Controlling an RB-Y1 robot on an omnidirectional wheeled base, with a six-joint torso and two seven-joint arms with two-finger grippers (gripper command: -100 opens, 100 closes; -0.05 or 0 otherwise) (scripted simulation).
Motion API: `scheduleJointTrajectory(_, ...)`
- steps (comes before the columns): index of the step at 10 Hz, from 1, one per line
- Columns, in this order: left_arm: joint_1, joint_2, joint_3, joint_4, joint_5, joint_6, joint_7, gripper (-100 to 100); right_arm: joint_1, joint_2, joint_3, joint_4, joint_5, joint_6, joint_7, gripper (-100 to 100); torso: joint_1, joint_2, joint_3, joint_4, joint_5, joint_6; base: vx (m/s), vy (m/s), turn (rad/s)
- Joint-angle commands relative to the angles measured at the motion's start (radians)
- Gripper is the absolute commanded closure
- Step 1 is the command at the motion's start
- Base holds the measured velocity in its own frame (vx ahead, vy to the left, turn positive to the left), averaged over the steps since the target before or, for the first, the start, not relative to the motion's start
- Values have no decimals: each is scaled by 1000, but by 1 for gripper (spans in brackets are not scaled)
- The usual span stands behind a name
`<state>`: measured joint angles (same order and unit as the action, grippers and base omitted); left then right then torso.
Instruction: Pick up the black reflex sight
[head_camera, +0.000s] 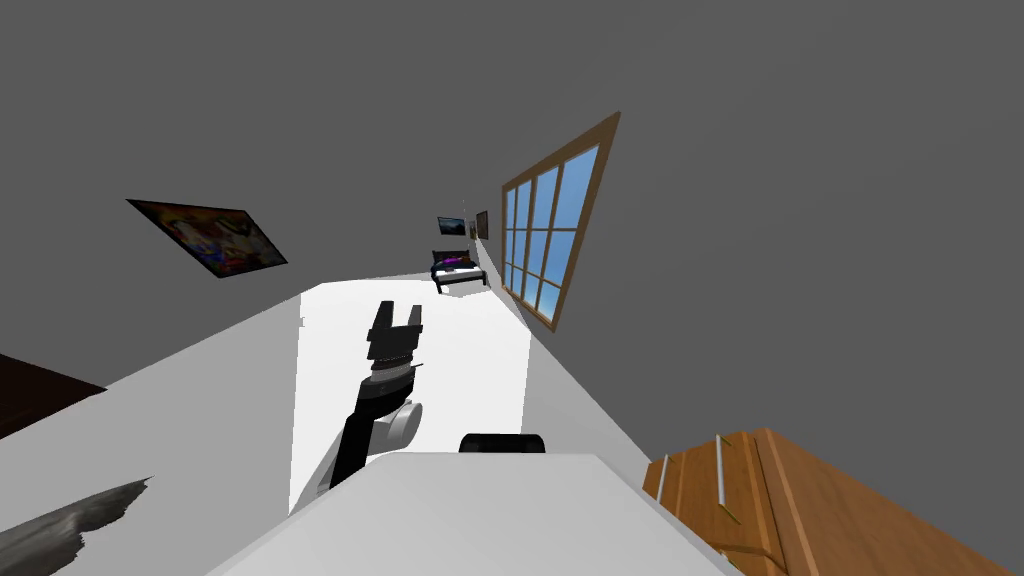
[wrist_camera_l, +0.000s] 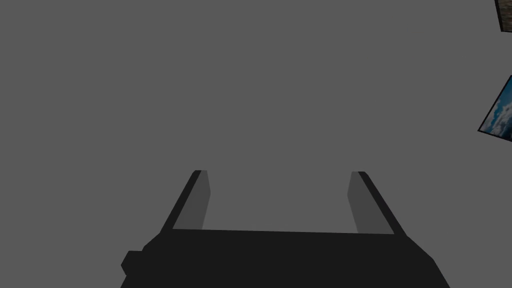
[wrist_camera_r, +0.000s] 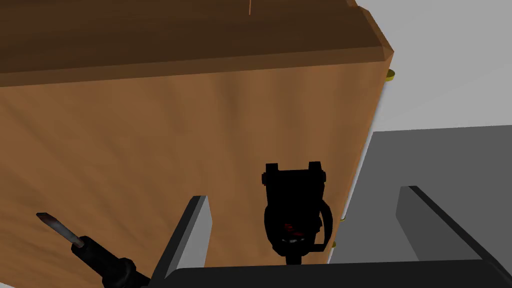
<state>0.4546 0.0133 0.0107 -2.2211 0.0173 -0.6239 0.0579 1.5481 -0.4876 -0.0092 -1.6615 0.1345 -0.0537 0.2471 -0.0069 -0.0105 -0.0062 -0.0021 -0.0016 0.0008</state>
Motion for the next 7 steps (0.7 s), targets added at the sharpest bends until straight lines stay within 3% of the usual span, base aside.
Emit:
scheduleJointTrajectory(1, 0, 0, 0, 0, 0, 0, 0, 0, -1, 2, 6, 28, 11, 12, 20, -100, 0, 0, 0, 0, 0, 0, 113, -112, 167)
scheduleJointTrajectory(2, 0, 0, 0, 0, 0, 0, 0, 0, -10, 0, 4, 34, 6, 1, 10, -100, 1, 1, 1, 0, 0, 0, 47, -52, 33)
scheduleJointTrajectory(3, 0, 0, 0, 0, 0, 0, 0, 0, -12, 0, 4, 38, 7, 1, 13, 0, 6, 5, 2, 1, 1, 1, 9, -12, -1)
scheduleJointTrajectory(4, 0, 0, 0, 0, 0, 0, 0, 0, -40, 4, 8, 64, 8, 1, 12, -100, 9, 7, 4, 2, 2, 1, -5, -9, 25)
scheduleJointTrajectory(7, 0, 0, 0, 0, 0, 0, 0, 0, -96, 13, 16, 118, 11, 1, 11, -100, 10, 11, 6, 3, 2, 1, -19, -10, 26)
